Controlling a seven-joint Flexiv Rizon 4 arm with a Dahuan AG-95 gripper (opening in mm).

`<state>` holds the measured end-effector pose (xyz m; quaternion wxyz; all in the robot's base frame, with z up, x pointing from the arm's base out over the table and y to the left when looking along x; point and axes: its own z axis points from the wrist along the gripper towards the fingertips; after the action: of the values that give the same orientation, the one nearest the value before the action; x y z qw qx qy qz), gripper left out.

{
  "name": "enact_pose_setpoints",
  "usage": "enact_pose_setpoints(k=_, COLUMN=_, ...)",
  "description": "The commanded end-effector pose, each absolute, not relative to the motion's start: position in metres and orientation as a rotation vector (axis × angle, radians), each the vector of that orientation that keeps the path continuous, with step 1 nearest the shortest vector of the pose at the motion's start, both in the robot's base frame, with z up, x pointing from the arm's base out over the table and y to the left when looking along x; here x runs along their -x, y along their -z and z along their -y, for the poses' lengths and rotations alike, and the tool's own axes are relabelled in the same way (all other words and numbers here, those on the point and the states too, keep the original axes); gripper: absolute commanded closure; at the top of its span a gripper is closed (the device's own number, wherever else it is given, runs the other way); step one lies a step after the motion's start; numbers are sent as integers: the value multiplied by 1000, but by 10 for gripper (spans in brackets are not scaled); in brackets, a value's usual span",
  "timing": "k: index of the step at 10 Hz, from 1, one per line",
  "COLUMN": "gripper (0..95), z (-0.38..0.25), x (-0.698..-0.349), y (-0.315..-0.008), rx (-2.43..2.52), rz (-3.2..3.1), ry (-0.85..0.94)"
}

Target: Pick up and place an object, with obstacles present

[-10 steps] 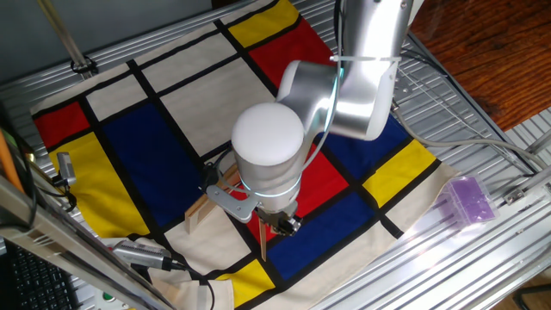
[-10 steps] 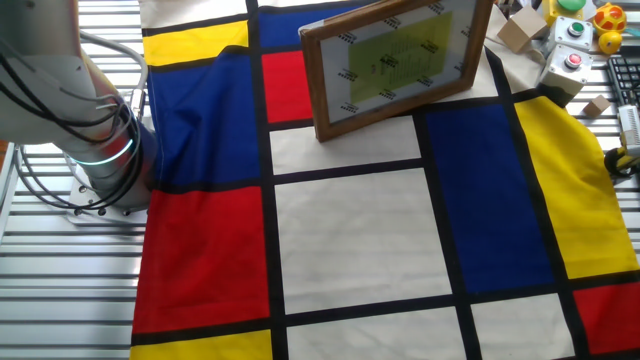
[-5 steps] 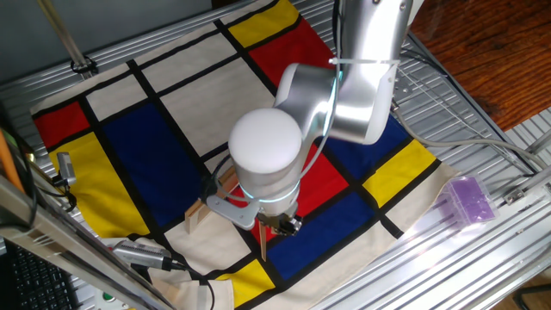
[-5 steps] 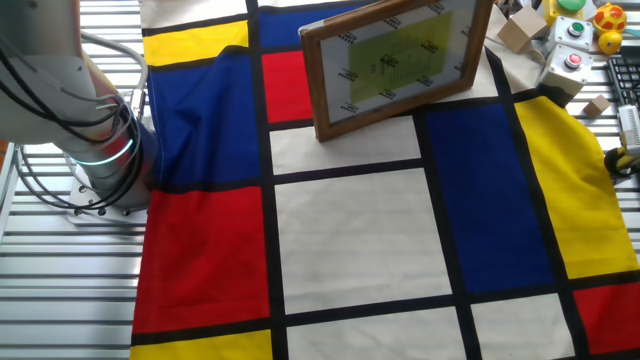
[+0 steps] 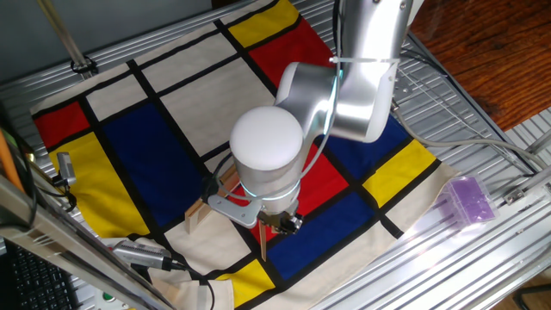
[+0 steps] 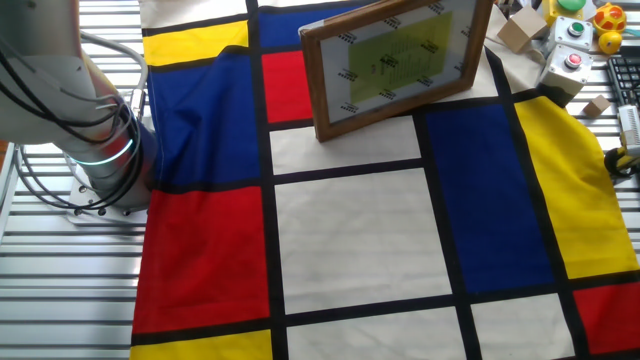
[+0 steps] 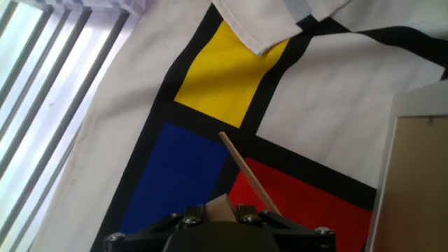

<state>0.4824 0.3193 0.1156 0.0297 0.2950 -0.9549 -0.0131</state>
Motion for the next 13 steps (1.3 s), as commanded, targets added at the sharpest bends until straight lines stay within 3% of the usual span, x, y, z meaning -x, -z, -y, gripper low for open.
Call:
enact_pose_setpoints(k=1, gripper=950, z=-326, x=-477, y=-106, rx=-897, rz=2954, ry=31)
enact_pose_setpoints(k=13, gripper=950, z=-337, x=-469, y=-60, rx=-890, rz=2976, ry=24)
